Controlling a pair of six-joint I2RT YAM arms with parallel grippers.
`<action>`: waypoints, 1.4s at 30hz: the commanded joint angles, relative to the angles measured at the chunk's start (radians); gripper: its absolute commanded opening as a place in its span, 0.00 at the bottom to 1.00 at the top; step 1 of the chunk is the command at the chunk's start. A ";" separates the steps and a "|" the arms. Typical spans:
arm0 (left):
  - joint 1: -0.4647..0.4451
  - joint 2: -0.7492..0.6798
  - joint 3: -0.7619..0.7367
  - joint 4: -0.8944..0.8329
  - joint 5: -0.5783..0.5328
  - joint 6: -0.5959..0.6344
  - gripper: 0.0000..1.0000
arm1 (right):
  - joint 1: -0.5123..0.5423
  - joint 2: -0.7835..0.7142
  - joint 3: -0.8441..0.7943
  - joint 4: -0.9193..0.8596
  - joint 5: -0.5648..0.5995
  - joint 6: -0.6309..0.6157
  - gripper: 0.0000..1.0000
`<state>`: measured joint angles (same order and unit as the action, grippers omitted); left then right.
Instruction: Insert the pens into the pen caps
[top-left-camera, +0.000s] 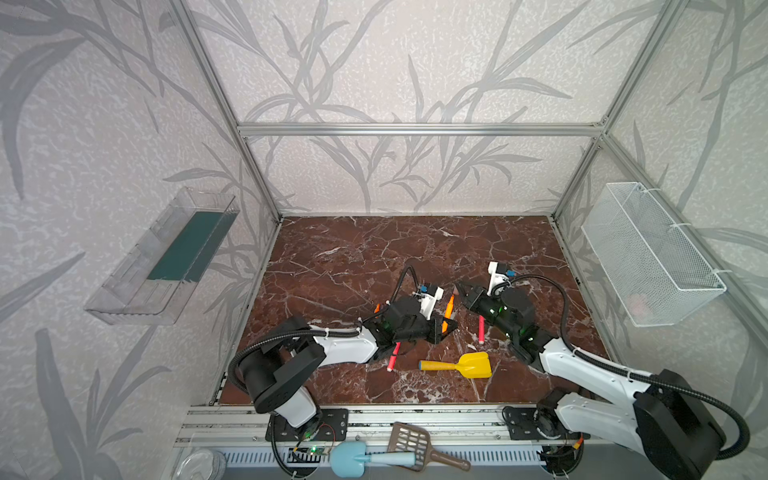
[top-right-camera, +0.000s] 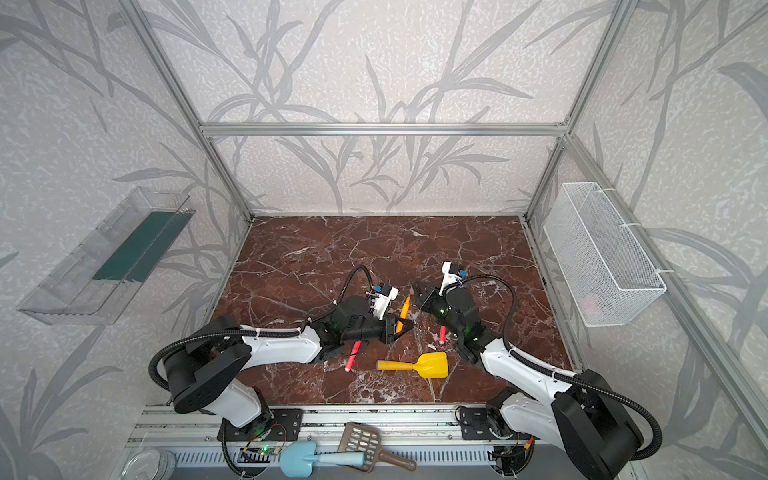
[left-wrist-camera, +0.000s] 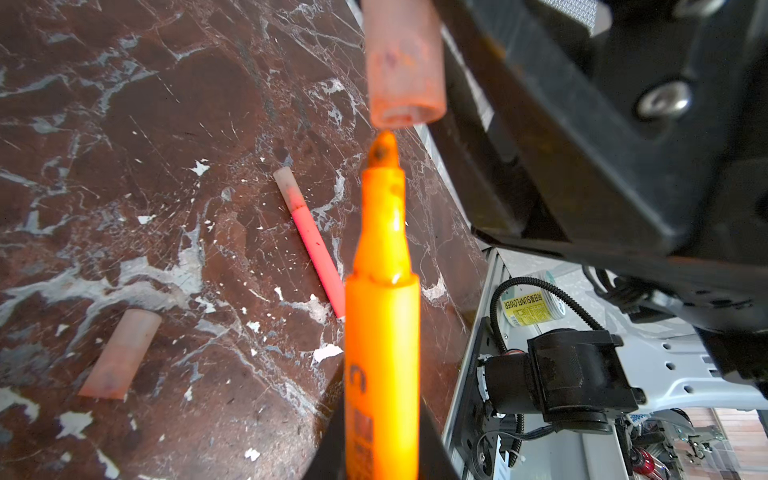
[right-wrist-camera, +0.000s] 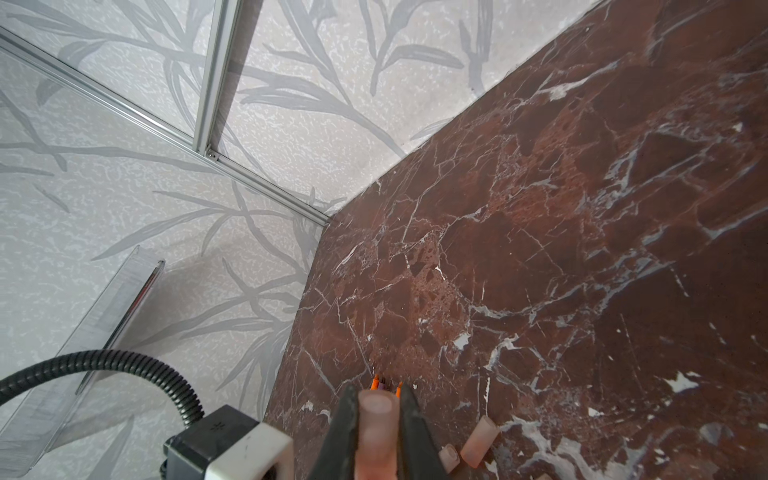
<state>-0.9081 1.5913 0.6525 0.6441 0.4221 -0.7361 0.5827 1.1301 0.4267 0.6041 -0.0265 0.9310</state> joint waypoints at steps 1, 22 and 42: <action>-0.002 -0.001 0.023 0.036 0.010 0.003 0.00 | 0.002 -0.001 0.028 0.039 0.011 0.003 0.00; 0.000 -0.004 0.021 0.037 0.003 0.004 0.00 | 0.023 0.016 -0.003 0.060 -0.056 0.021 0.00; 0.008 -0.021 0.004 0.057 0.000 -0.003 0.00 | 0.053 -0.013 -0.037 0.031 -0.015 -0.002 0.00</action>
<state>-0.9085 1.5913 0.6521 0.6586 0.4431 -0.7364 0.6220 1.1069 0.3946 0.6312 -0.0162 0.9344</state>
